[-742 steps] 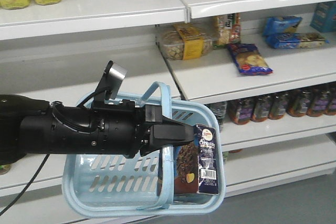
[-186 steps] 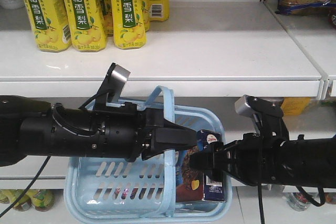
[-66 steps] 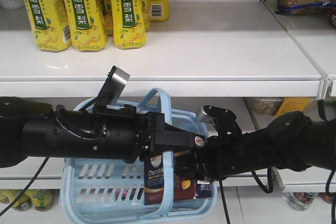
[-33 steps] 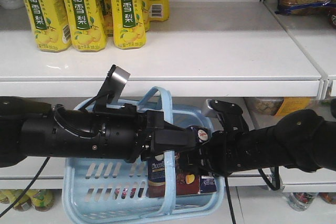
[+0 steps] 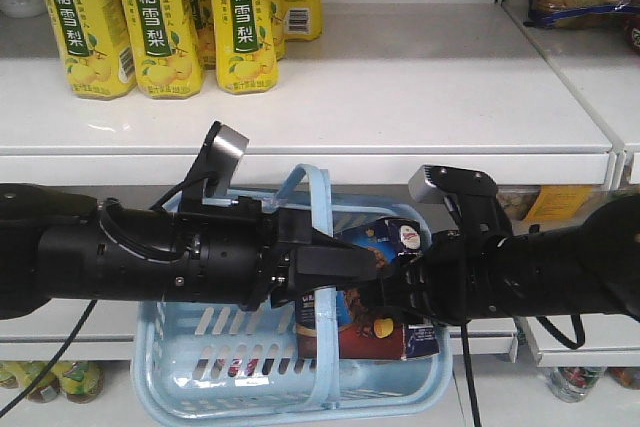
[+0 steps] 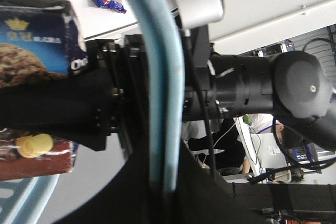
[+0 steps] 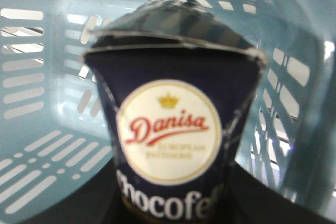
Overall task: Left arm holds basket, right arm returns cookies
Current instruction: 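Lift the cookie box out of the basket with the right gripper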
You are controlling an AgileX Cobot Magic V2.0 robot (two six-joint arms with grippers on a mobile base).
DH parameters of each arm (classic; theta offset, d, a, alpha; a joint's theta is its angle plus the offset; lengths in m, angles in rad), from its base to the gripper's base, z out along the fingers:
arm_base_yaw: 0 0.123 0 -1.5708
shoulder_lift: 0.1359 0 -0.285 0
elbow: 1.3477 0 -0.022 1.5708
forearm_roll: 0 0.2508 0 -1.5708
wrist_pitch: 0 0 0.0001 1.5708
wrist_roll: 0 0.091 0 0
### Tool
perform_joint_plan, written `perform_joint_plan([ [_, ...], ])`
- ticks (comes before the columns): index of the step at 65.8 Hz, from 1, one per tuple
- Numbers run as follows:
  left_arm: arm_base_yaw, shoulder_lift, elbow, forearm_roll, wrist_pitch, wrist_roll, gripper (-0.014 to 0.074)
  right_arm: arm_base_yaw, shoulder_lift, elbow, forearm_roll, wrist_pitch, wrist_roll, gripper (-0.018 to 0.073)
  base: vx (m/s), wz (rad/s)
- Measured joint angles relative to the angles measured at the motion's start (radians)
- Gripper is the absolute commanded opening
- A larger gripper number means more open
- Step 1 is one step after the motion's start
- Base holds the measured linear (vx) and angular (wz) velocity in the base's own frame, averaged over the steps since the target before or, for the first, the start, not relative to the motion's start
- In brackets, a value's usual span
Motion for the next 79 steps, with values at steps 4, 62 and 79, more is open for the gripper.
perform_joint_plan([
  [4,0.0,0.0,0.0,0.0,0.001,0.0,-0.0003,0.0,-0.022,0.0,-0.035,0.007,0.029,0.0099,0.0,0.0],
  [62,-0.001,0.0,0.0,-0.003,0.001,0.0,-0.0003,-0.28,-0.521,-0.191,-0.248,0.385,0.141,0.0108,0.0,0.0],
  [79,-0.001,0.0,0.0,-0.003,0.001,0.0,-0.0003,-0.28,-0.525,-0.394,-0.299,0.405,0.169,0.0109,0.0,0.0],
])
